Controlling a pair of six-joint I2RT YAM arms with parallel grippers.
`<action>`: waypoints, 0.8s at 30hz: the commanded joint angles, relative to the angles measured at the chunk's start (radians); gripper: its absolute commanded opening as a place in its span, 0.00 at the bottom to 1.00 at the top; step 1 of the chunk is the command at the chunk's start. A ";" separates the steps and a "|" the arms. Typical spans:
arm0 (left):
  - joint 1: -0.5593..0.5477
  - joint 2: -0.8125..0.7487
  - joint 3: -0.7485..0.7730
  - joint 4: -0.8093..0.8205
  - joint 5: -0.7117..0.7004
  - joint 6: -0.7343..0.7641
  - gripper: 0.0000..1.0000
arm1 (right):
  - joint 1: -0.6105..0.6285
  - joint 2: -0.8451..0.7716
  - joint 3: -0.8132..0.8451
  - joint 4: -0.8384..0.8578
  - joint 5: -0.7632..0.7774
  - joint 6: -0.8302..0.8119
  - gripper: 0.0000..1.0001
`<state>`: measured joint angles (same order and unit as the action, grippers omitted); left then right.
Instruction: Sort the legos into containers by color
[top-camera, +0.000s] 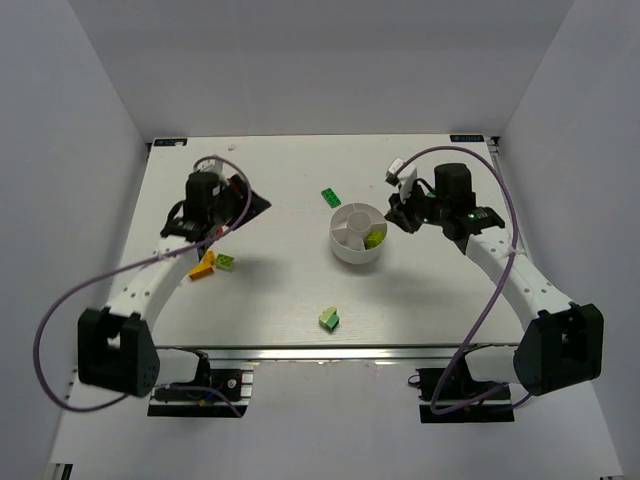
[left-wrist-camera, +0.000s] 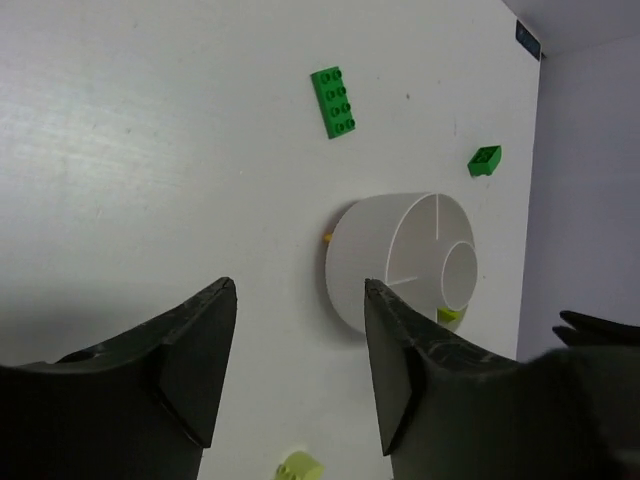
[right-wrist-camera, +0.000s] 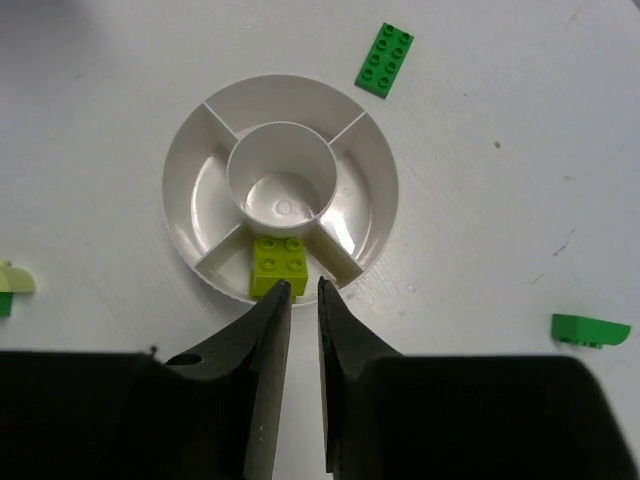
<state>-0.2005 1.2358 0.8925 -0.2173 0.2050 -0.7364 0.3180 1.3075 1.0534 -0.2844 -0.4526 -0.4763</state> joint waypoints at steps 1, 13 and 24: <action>-0.063 0.143 0.205 -0.091 -0.058 0.038 0.66 | 0.000 -0.031 0.010 -0.062 -0.026 0.017 0.24; -0.293 0.775 0.808 -0.386 -0.251 0.084 0.87 | -0.033 -0.040 -0.036 -0.015 0.123 0.107 0.68; -0.343 1.025 1.079 -0.343 -0.332 0.057 0.95 | -0.077 -0.051 -0.085 0.002 0.117 0.145 0.69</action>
<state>-0.5346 2.2501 1.9106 -0.5705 -0.0692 -0.6689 0.2543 1.2854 0.9798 -0.3134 -0.3386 -0.3542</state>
